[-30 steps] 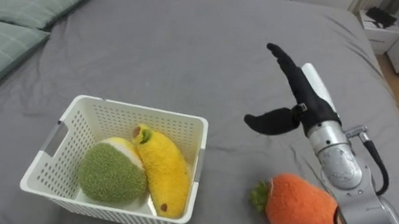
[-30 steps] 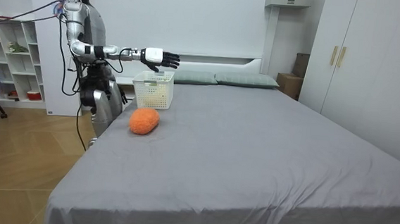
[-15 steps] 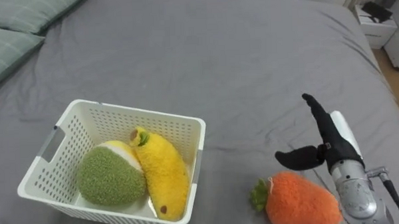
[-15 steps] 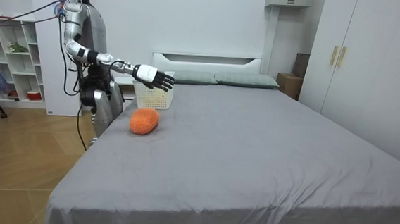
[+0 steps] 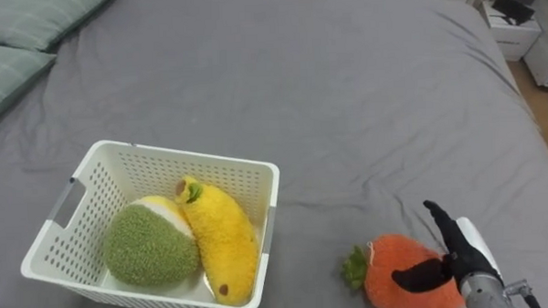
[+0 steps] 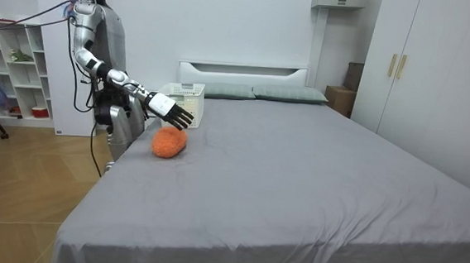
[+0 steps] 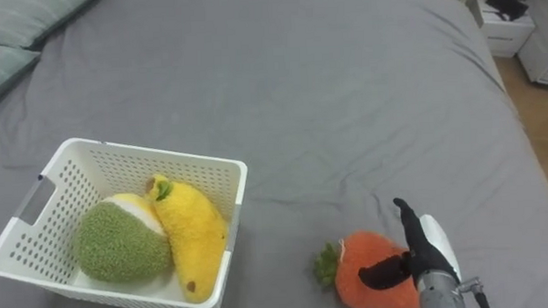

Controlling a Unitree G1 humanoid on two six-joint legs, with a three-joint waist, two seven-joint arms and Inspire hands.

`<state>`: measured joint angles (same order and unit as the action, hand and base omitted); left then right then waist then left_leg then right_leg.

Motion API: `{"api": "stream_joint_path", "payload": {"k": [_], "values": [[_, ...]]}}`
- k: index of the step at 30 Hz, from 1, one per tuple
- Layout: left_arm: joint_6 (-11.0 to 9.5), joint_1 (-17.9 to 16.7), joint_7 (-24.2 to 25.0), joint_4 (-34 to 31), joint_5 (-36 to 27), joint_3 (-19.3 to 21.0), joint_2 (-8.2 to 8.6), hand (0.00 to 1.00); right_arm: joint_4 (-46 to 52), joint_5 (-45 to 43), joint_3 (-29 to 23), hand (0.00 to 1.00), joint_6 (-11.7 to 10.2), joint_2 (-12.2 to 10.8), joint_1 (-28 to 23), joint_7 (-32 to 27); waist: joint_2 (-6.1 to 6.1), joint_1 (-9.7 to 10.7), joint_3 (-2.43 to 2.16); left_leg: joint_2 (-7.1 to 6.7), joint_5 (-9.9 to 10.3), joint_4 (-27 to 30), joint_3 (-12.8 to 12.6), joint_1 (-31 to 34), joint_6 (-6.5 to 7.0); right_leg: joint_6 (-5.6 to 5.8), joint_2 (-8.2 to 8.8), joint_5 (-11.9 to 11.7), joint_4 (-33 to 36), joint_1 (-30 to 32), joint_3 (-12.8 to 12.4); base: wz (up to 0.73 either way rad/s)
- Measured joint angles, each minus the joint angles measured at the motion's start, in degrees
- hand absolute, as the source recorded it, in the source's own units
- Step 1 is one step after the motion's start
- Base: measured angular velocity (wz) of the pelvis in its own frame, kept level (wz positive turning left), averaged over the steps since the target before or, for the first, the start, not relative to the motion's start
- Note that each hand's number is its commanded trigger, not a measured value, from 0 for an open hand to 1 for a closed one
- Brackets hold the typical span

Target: Collect toys from the bed

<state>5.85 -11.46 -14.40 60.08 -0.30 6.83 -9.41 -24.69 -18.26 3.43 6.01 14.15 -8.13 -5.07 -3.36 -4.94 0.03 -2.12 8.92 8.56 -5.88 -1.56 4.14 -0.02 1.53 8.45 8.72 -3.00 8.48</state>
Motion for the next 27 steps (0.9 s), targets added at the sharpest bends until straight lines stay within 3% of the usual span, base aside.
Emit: {"api": "stream_joint_path", "payload": {"k": [14, 24, 26, 27], "values": [[0.0, 0.6, 1.6, -1.7, 0.0, -0.1, 0.00, 0.00, -5.0, -2.5, 0.0, 0.00, -0.5, -0.9, -0.4, 3.4, -0.71, 0.5, -0.15, 0.46, 0.4, 0.0, -0.5, -0.1, -0.38, 0.00, -0.40, 0.0, -0.1, 0.1, -0.5, -0.01], [-1.5, 0.6, 1.5, -1.6, -0.1, -0.2, 0.00, 0.00, -9.4, -3.7, 0.0, 0.02, -1.9, -1.2, -0.2, 2.9, -1.19, 0.0, -0.10, 0.47, 0.8, 0.2, -0.5, 0.4, -0.35, -0.01, -0.58, 0.0, 0.0, 0.0, -0.5, 0.00], [-2.1, 0.9, 1.3, -0.7, -0.1, -0.2, 0.01, 0.00, -11.1, -3.9, -0.1, 0.10, -2.5, -1.9, 0.3, 1.9, -1.06, 0.0, -0.09, 0.45, 0.8, 0.2, -0.5, 0.4, -0.31, -0.01, -0.63, 0.0, 0.0, 0.0, -0.5, 0.00], [-2.3, 0.7, 1.3, -0.3, -0.2, -0.2, 0.03, 0.00, -11.4, -4.1, -0.1, 0.51, -2.6, -2.3, 0.3, 1.1, -0.94, 0.0, -0.07, 0.44, 0.8, 0.2, -0.5, 0.4, -0.31, -0.01, -0.62, 0.0, 0.0, 0.1, -0.5, 0.00]]}}
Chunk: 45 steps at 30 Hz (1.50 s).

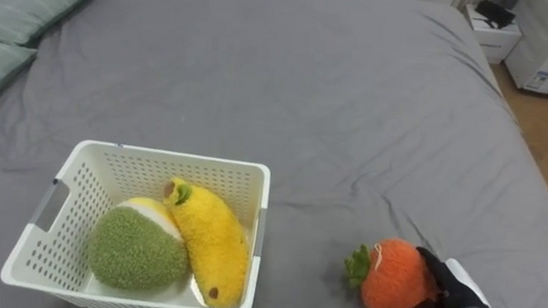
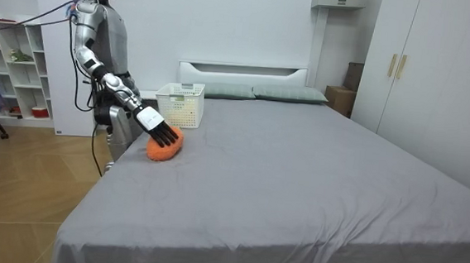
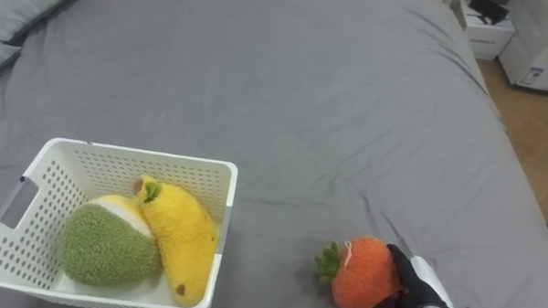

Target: Collect toys from the bed

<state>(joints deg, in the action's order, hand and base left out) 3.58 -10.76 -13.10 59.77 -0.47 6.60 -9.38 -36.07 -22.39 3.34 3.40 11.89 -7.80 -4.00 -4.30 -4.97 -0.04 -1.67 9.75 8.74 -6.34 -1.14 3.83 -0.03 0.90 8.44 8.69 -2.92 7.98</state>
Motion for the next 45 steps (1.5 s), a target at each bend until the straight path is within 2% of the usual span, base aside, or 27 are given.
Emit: {"api": "stream_joint_path", "payload": {"k": [2, 5, 10, 15, 18, 25, 27, 32, 35, 40, 42, 45], "values": [[-0.3, -0.2, -0.2, 0.1, -0.1, -0.1, 0.06, 0.00, 0.0, -0.2, 0.0, 1.00, -0.5, -0.4, 0.0, -0.9, 0.21, 0.0, 0.03, 0.00, 0.0, 0.0, 0.0, 0.2, 0.00, 0.00, 0.01, 0.0, 0.0, 0.1, 0.0, 0.00], [-0.4, -0.9, -0.3, 0.3, 0.0, -0.1, 0.46, 0.00, -1.2, 0.3, -0.4, 1.00, -1.4, -0.4, 0.9, -3.3, 0.82, 0.0, 0.00, -0.05, 0.0, 0.0, 0.3, 0.5, 0.01, 0.00, -0.01, 0.0, -0.1, 0.2, 0.4, 0.03], [-0.4, -1.6, -0.3, 0.2, 0.0, -0.1, 0.97, 0.00, -3.9, 2.9, -1.3, 1.00, -1.6, -0.4, 2.6, -6.1, 1.60, 0.2, -0.06, -0.06, 0.0, 0.0, 1.1, 0.6, -0.03, 0.01, 0.04, 0.0, -0.1, 0.0, 1.7, 0.09], [-1.4, -2.7, -0.4, 0.6, 0.0, 0.0, 1.60, 0.00, -10.4, 5.4, -1.8, 1.00, -4.0, -0.6, 4.3, -9.5, 2.04, 0.1, -0.20, -0.16, -0.1, 0.0, 1.9, 0.1, -0.06, 0.00, 0.06, 0.0, -0.6, -1.1, 2.4, 0.08], [-2.3, -2.8, -0.6, 2.7, 0.0, 0.0, 1.74, 0.00, -13.0, 7.1, -2.3, 1.00, -4.9, -0.8, 4.9, -10.7, 2.10, 0.0, -0.19, -0.22, 0.0, 0.0, 2.3, -0.3, -0.09, 0.01, 0.06, 0.0, -1.0, -1.9, 2.8, 0.06], [-2.4, -4.8, -1.5, 4.5, 0.2, 0.0, 2.01, 0.00, -14.6, 9.9, -2.2, 1.00, -5.4, -1.2, 5.0, -11.4, 2.16, 0.0, -0.03, -0.23, 0.0, 0.4, 2.9, -0.2, -0.20, 0.04, 0.11, 0.0, -1.0, -2.1, 3.3, 0.06], [-2.4, -5.0, -1.5, 4.5, 0.1, 0.0, 1.92, 0.00, -14.6, 10.7, -2.1, 1.00, -5.4, -1.2, 5.0, -11.3, 1.81, -0.1, 0.21, -0.34, 0.0, 0.9, 3.4, 0.3, -0.22, 0.16, 0.40, 0.1, -1.1, -2.1, 3.4, 0.11], [-2.3, -4.6, -0.9, 4.3, 0.1, 0.0, 1.88, 0.00, -14.1, 10.9, -2.0, 1.00, -5.3, -1.2, 5.4, -10.4, 1.21, -0.1, 0.26, -0.81, -0.1, 1.1, 4.1, 0.6, -0.18, 0.08, 0.77, 0.8, -1.1, -1.7, 4.0, 0.08], [-2.2, -4.4, -0.4, 4.1, 0.2, 0.0, 1.85, 0.00, -11.7, 10.9, -2.0, 1.00, -5.2, -1.2, 5.4, -9.1, 0.86, 0.0, 0.14, -1.01, -0.2, 1.0, 4.2, 0.6, -0.05, 0.17, 0.96, 0.9, -1.1, -1.9, 4.2, 0.02], [-2.2, -2.0, -0.4, 4.0, 1.8, 0.6, 1.36, 0.00, 0.8, 10.9, -0.6, 1.00, -4.8, -1.2, 4.7, -8.9, 0.64, 0.0, 0.48, -1.00, -0.2, 1.0, 3.8, 0.6, 0.04, 0.17, 0.79, 0.9, -1.0, -1.7, 4.2, -0.03], [-2.3, -0.4, -0.4, 3.8, 1.8, 0.5, 1.24, 0.00, 7.2, 11.5, -0.1, 1.00, -5.4, -1.1, 4.8, -9.1, 0.53, 0.0, 0.40, -0.97, -0.2, 0.9, 3.8, 0.5, 0.04, 0.17, 0.76, 0.9, -1.0, -1.7, 4.2, 0.00], [-2.5, 0.4, -0.4, 2.8, 1.7, 0.5, 1.36, 0.00, 11.7, 12.1, 0.1, 1.00, -5.3, -1.1, 4.8, -8.9, 0.33, -0.3, 0.27, -0.93, -0.2, 0.8, 3.5, 0.5, 0.05, 0.20, 0.77, 0.8, -0.9, -1.7, 3.8, -0.01]]}}
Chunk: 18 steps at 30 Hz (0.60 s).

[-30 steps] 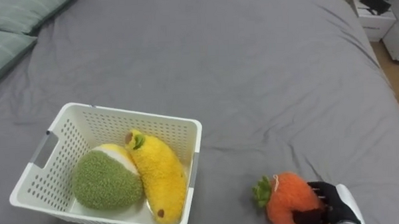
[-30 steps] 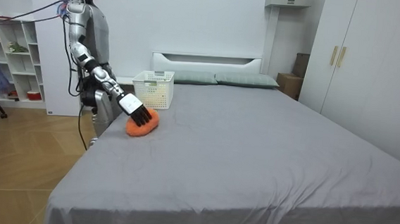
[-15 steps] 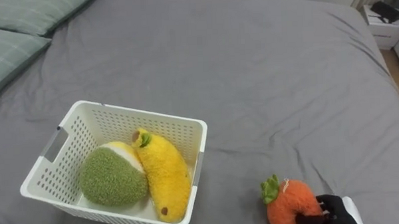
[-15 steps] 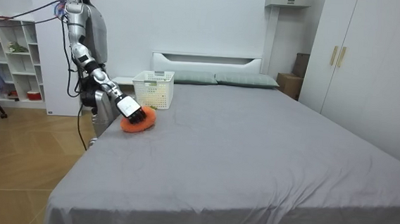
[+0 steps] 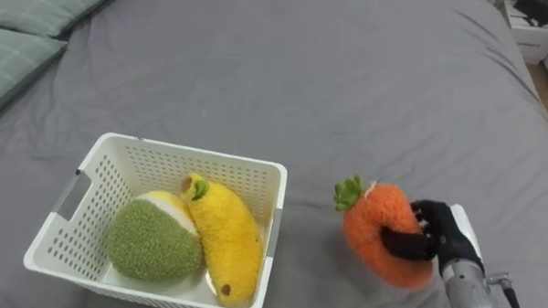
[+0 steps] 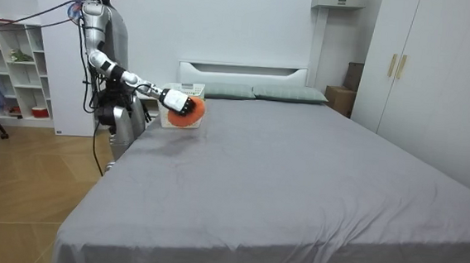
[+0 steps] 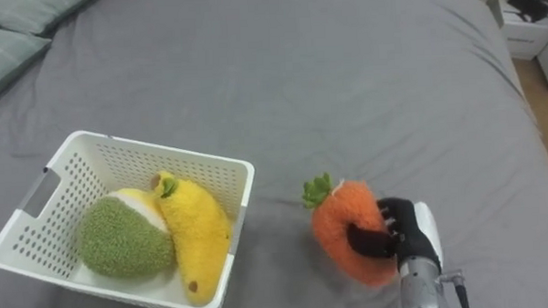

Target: Collect toys from the bed

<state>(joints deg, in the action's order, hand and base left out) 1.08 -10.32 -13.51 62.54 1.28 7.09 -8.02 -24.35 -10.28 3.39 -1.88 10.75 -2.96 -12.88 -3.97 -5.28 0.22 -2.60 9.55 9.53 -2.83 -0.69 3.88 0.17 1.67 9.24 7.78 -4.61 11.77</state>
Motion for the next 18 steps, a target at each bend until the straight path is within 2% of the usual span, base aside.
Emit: {"api": "stream_joint_path", "payload": {"k": [11, 14, 18], "values": [[0.3, -0.2, 0.8, 0.5, 0.1, 0.1, 0.22, 0.00, 13.1, 0.9, -0.1, 1.00, 1.0, 0.5, 0.1, 0.8, 1.25, 0.0, -0.13, 0.07, 0.0, -0.3, -0.8, -1.0, 0.09, 0.10, -0.09, -0.1, 0.3, -0.4, -0.8, -0.04], [0.5, -0.1, 1.1, 0.5, 0.2, 1.7, 0.43, 0.00, 18.3, 0.2, -0.1, 1.00, 1.5, 0.8, 0.2, 1.6, 1.23, 0.0, -0.15, 0.09, 0.0, -0.8, -0.8, -1.0, 0.14, 0.11, -0.10, -0.1, 0.6, -0.2, -1.0, 0.00], [1.1, -0.1, 1.3, 0.2, 0.6, 2.2, 0.43, 0.00, 22.9, 0.0, -0.1, 1.00, 2.9, 2.5, 1.5, 3.6, 0.69, -0.1, -0.25, 0.04, 0.0, -0.7, -0.7, -1.0, 0.17, 0.13, -0.04, -0.1, 0.7, -0.1, -0.7, 0.00]]}}
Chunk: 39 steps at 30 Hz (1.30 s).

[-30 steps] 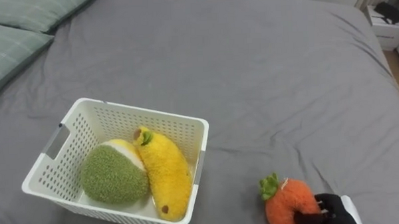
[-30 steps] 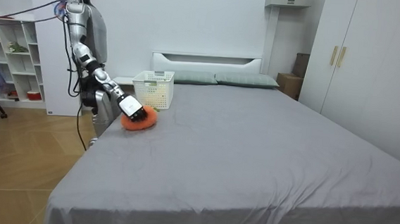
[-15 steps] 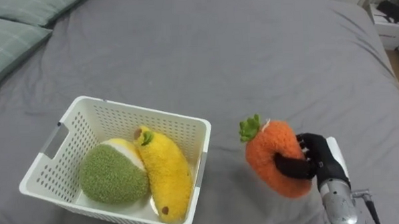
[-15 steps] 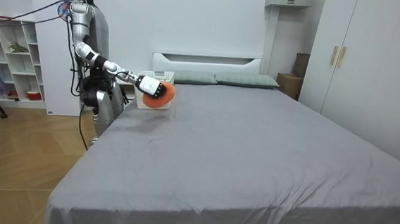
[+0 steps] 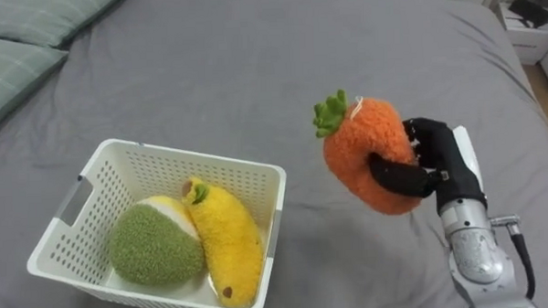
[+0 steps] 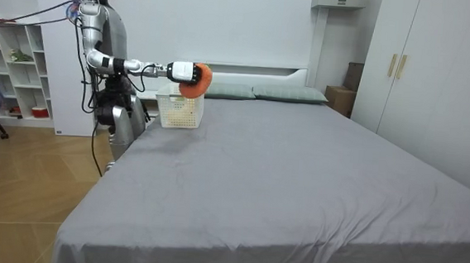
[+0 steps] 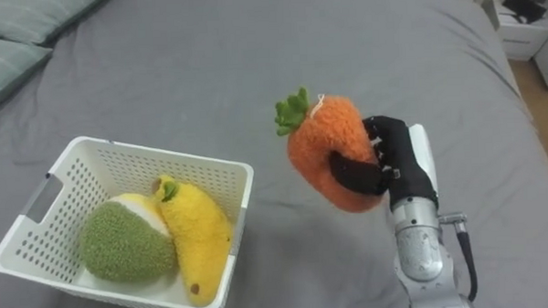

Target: Collect toys from the bed

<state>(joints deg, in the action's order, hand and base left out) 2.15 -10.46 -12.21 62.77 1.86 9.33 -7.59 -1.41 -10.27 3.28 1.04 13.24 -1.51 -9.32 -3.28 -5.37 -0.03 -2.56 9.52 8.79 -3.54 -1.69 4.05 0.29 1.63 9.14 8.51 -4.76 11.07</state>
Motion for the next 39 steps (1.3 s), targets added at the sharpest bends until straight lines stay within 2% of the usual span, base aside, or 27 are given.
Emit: {"api": "stream_joint_path", "payload": {"k": [3, 10, 19, 22, 24, 29, 34, 37, 39], "values": [[0.0, 0.0, 0.0, 0.0, 0.2, 0.0, -0.02, 0.00, 2.4, -0.5, 0.0, 1.00, 0.4, 0.1, 0.7, 1.1, -0.39, -0.1, -0.05, -0.02, 0.0, 0.1, 0.1, 0.0, 0.01, 0.00, 0.00, 0.0, 0.0, 0.0, 0.1, 0.01], [0.2, -0.2, -0.1, 0.0, 1.2, -0.1, -0.04, 0.00, 10.2, -5.1, 1.3, 1.00, 1.3, 0.1, 2.3, 2.9, -0.26, -1.8, 0.08, -0.03, 0.0, 0.2, 0.5, 0.1, 0.01, 0.00, -0.02, 0.0, 0.1, -0.1, 0.1, 0.01], [0.9, 1.6, -0.1, 1.7, 1.3, -1.6, -0.11, 0.00, 11.7, -8.3, 9.2, 1.00, 2.8, 0.0, 7.7, 5.9, -0.04, -4.4, 0.23, -0.11, 0.0, 0.6, 1.0, 0.6, 0.02, 0.00, 0.09, 0.0, 0.1, -0.1, 1.0, 0.03], [1.7, 3.0, 0.2, 1.8, 1.2, -1.8, -0.09, 0.00, 11.9, -9.5, 12.5, 1.00, 3.7, -0.7, 9.3, 7.7, -0.07, -5.2, 0.22, -0.13, 0.0, 0.7, 1.3, 0.8, 0.01, 0.00, 0.19, 0.0, 0.1, -0.1, 1.5, 0.06], [1.7, 4.4, 0.5, 1.8, 1.2, -2.0, -0.10, 0.00, 11.9, -9.7, 13.9, 1.00, 4.1, -1.8, 10.6, 8.8, -0.07, -6.1, 0.21, -0.15, 0.0, 0.8, 1.4, 0.9, 0.03, 0.00, 0.19, 0.0, 0.1, 0.0, 1.7, 0.00], [1.7, 6.1, 0.9, 1.8, 1.3, -2.7, -0.07, 0.00, 12.1, -10.0, 16.7, 1.00, 5.0, -2.6, 12.8, 12.0, -0.20, -7.6, 0.17, -0.18, 0.0, 0.8, 1.4, 1.1, 0.07, 0.00, 0.17, 0.0, 0.1, 0.1, 1.6, 0.00], [2.7, 6.4, 1.6, 1.8, 1.2, -2.8, -0.01, 0.00, 12.2, -9.9, 20.4, 1.00, 7.5, -3.1, 14.1, 15.3, -0.35, -8.6, 0.12, -0.19, -0.1, 0.7, 1.4, 1.0, 0.08, 0.00, 0.12, 0.0, 0.1, 0.0, 1.6, 0.00], [3.0, 6.5, 1.4, 1.8, 1.2, -3.0, -0.04, 0.00, 11.9, -9.3, 22.4, 1.00, 9.1, -3.8, 15.1, 16.1, -0.74, -9.7, 0.32, -0.19, -0.1, 0.7, 1.6, 0.9, 0.04, 0.00, 0.11, 0.0, 0.1, 0.0, 1.6, 0.00], [3.0, 6.8, 1.0, 1.7, 1.2, -3.9, -0.05, 0.00, 10.9, -7.4, 22.8, 1.00, 9.1, -4.6, 16.2, 16.5, -1.20, -10.8, 0.74, -0.20, -0.1, 0.8, 1.9, 0.9, -0.02, 0.00, 0.08, 0.0, 0.0, 0.0, 1.7, 0.06]]}}
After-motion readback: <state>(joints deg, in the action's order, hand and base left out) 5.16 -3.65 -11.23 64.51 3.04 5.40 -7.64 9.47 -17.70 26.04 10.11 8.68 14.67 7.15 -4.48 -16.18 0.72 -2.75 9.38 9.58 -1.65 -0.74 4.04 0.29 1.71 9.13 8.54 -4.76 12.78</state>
